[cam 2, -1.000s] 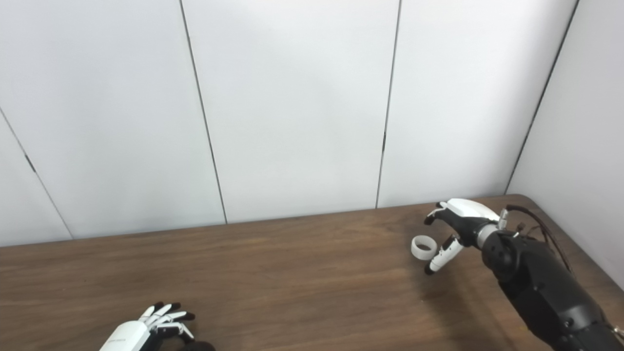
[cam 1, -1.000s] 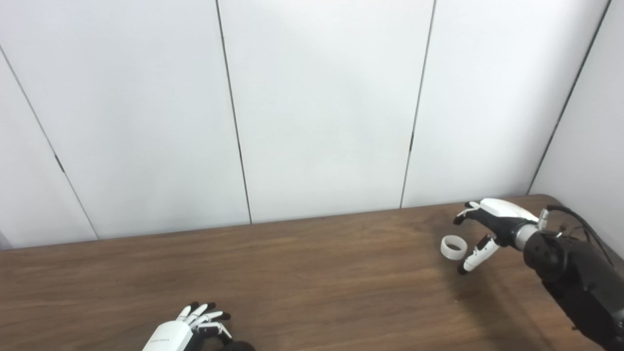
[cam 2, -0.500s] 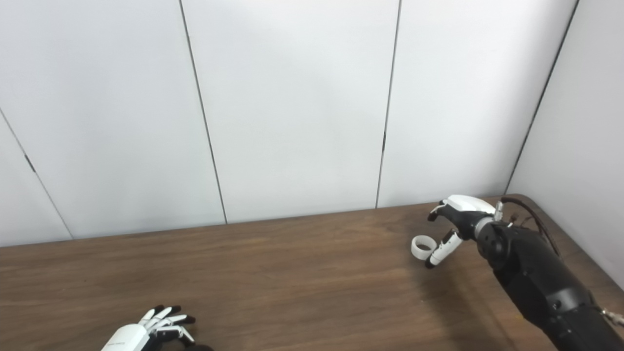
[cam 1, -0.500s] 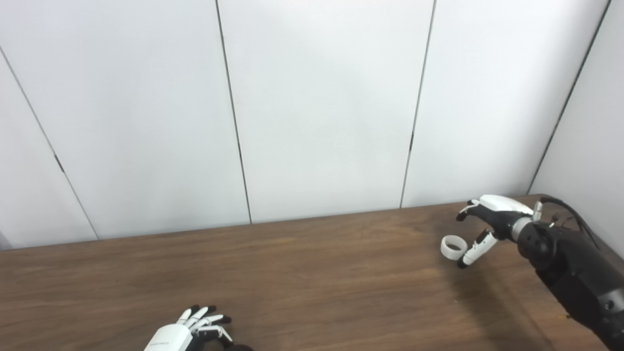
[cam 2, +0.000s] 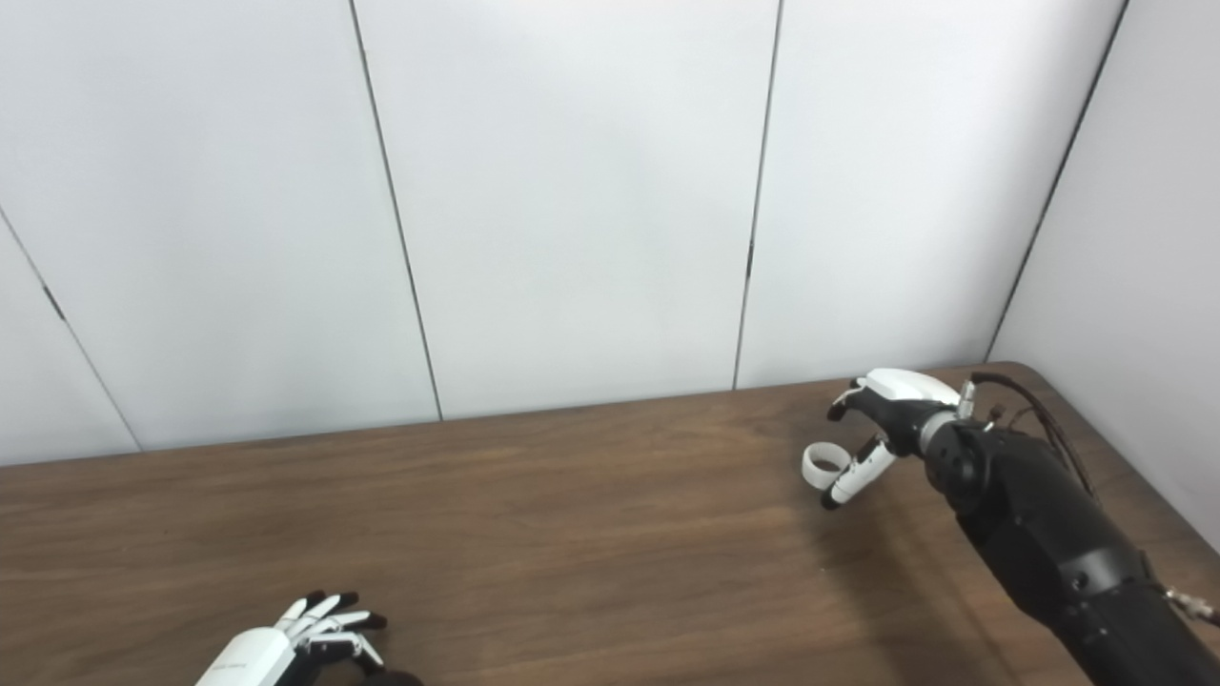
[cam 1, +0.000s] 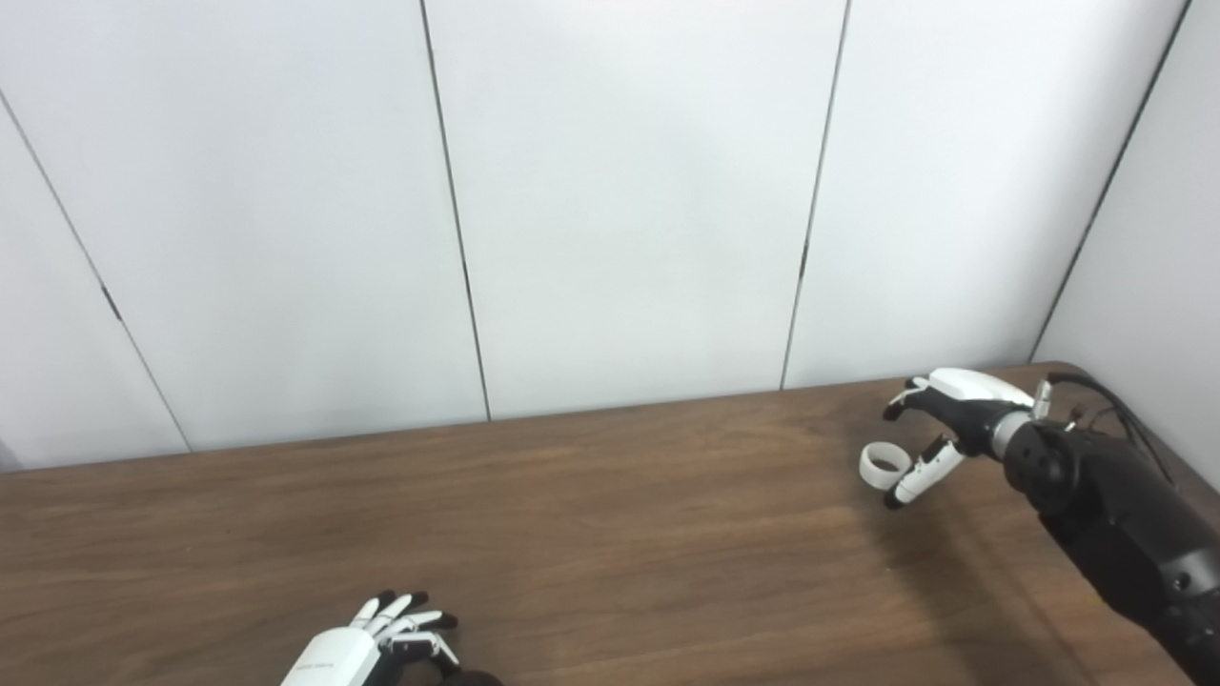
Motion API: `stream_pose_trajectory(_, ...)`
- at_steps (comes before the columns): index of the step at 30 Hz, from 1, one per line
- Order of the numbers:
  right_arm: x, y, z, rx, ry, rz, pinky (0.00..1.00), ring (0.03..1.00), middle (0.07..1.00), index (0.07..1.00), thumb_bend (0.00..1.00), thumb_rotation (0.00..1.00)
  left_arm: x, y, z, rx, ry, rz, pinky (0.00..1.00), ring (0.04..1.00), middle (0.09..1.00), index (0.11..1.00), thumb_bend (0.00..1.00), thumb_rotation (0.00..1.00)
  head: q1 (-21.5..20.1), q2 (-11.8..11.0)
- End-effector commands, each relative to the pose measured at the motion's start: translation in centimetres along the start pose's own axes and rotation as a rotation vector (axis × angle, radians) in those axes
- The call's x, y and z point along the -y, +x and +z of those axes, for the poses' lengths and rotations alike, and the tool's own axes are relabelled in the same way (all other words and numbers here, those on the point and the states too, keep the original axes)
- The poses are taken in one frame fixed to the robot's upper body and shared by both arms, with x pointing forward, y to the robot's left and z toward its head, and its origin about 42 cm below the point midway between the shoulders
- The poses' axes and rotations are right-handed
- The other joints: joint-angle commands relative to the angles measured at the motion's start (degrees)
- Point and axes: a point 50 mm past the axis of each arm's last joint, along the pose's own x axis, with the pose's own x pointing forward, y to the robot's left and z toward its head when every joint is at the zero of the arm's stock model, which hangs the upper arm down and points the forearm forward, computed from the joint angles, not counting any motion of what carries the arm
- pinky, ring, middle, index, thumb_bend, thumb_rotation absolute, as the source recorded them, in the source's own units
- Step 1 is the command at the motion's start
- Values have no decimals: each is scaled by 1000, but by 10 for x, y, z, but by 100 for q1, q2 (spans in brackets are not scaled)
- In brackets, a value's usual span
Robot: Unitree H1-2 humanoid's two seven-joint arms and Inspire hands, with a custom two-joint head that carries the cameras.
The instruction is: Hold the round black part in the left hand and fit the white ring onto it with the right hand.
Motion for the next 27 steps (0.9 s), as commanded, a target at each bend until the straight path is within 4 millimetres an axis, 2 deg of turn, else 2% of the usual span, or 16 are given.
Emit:
stream_pose_trajectory(1,27,0,8,32,-13,-91,1000,1000,1000,818,889,322,18,-13,-2,-17,8,-115,1000,942,829,481,521,43,9,3)
stream_pose_trajectory(18,12,4,9,60,5,-58,1000,1000,1000,752,883,262,18,-21,1,-3,-5,-99,1000,938,823,480,521,44,114,144)
stream_pose_trajectory(27,9,5,4,43,-11,-49,1000,1000,1000,767,887,249,16,-26,0,-2,-8,-101,1000,940,823,480,521,44,52,147)
